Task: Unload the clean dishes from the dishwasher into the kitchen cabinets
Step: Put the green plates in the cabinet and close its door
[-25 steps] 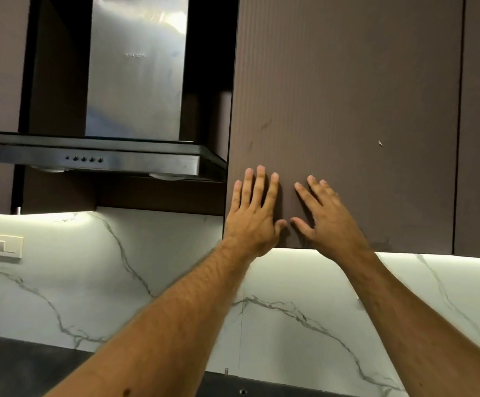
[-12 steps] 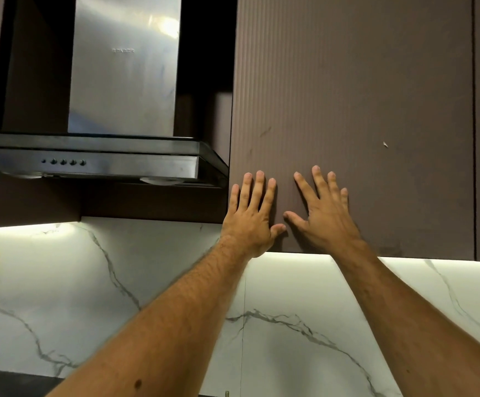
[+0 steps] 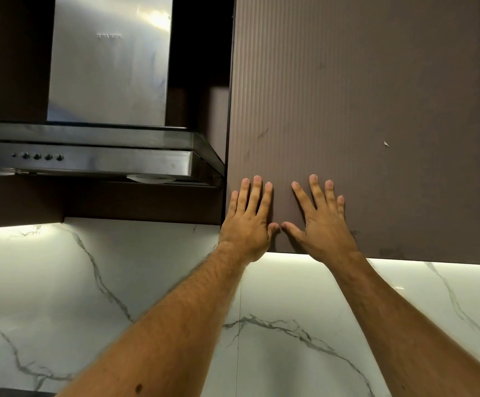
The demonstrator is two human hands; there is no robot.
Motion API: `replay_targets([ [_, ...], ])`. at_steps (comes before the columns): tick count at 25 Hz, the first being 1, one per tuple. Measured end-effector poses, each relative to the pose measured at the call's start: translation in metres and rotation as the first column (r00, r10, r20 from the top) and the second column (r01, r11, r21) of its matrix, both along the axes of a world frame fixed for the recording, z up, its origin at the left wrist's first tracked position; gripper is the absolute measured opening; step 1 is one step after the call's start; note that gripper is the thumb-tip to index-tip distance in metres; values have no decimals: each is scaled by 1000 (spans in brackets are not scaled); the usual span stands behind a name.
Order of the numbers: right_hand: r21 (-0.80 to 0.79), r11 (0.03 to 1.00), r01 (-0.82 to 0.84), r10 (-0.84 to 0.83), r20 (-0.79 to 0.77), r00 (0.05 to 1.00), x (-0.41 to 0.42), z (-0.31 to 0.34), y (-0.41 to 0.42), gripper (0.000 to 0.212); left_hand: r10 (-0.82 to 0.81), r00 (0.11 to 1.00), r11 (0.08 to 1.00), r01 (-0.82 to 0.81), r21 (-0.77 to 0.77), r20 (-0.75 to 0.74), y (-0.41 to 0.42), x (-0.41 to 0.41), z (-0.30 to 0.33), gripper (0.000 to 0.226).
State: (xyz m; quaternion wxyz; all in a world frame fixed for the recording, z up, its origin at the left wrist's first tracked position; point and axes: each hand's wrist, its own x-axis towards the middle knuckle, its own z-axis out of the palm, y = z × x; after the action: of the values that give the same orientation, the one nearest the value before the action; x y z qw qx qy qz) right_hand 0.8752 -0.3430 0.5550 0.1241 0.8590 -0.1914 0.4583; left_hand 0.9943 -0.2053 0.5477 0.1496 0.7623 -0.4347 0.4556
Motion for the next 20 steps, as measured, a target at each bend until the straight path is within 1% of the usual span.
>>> replay_targets([
  [4,-15,1000,-12,13,36,999,6,-2,-4,87,-26,999,999,27,-23,37,-3,8,-3,75],
  [7,0,1000,-26,26,40,999,4,-3,-4,87,-41,999,999,41,3,6,-3,8,-2,77],
  [9,30,999,-29,28,15,999,-1,1,1,88,-12,999,999,14,38,-38,-1,4,0,80],
  [12,130,990,-57,64,-50,997,-15,15,15,86,30,997,997,-24,77,-77,8,-13,12,82],
  [14,167,985,-53,68,-85,994,-29,12,23,83,-48,993,999,50,16,-107,18,-28,15,72],
  [16,159,987,0,21,-127,992,-42,-11,27,84,-135,986,990,130,-57,-96,27,-37,1,62],
  [17,162,986,32,-8,-151,988,-48,-28,27,84,-171,981,984,166,-60,-95,31,-41,-11,60],
  [18,179,982,58,-28,-165,986,-55,-47,28,85,-201,974,979,197,-43,-109,33,-46,-26,59],
  [20,252,966,59,-28,-124,992,-67,-83,32,86,-241,957,970,245,2,-158,37,-58,-59,57],
])
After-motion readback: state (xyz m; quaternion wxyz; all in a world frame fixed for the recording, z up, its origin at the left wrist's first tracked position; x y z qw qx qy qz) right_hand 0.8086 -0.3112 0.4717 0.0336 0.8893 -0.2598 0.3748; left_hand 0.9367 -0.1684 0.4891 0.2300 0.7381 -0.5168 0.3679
